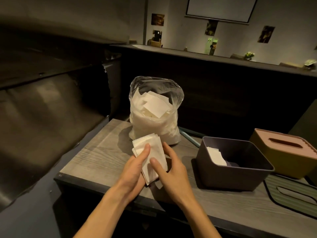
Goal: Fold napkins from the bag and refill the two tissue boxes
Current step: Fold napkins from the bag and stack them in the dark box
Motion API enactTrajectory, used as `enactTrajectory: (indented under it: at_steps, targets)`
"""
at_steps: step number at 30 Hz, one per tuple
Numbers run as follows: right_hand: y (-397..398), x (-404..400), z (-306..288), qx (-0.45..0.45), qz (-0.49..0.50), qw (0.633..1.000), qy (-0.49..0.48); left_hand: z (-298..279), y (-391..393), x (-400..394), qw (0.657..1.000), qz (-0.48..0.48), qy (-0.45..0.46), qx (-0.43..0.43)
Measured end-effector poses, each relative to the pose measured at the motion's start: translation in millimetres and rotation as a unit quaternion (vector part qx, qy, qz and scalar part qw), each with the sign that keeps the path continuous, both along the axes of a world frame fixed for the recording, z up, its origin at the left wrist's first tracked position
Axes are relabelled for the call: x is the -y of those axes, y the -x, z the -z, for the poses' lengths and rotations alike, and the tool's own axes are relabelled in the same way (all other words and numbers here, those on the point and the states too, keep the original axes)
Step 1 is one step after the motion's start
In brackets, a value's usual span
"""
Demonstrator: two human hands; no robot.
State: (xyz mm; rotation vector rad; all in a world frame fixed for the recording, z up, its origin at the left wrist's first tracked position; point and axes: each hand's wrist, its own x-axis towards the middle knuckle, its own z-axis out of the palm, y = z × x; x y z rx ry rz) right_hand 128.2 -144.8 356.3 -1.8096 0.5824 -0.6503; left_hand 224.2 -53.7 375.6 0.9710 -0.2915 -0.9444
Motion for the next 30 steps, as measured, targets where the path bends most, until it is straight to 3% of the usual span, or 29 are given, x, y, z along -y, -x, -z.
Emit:
enactTrajectory:
  at_steps: [4,7,11,16,21,25,30]
  targets:
    - [8,9,0,-0.006,-0.015,1.000,0.002,-2,2,-2,1.000,-0.027,0.006,0.001]
    - [11,7,-4,0.043,-0.009,0.999,-0.022,-2,3,-6,0.999,-0.026,0.022,0.026]
    - [20,10,-9,0.141,0.047,0.989,-0.022,3,-7,-10,0.988,-0.060,0.013,0.143]
    - [19,12,0,0.053,0.064,0.997,0.001,18,-15,-1,0.915,-0.067,-0.136,0.375]
    - [19,9,-3,-0.005,0.036,0.999,0.015,23,-7,7,0.872,-0.031,-0.130,0.472]
    - [20,11,-3,0.000,0.038,0.999,0.001,31,-11,9,0.864,-0.032,-0.121,0.487]
    - [19,10,-5,-0.002,0.059,0.998,0.024,20,-9,20,0.922,-0.104,-0.119,0.354]
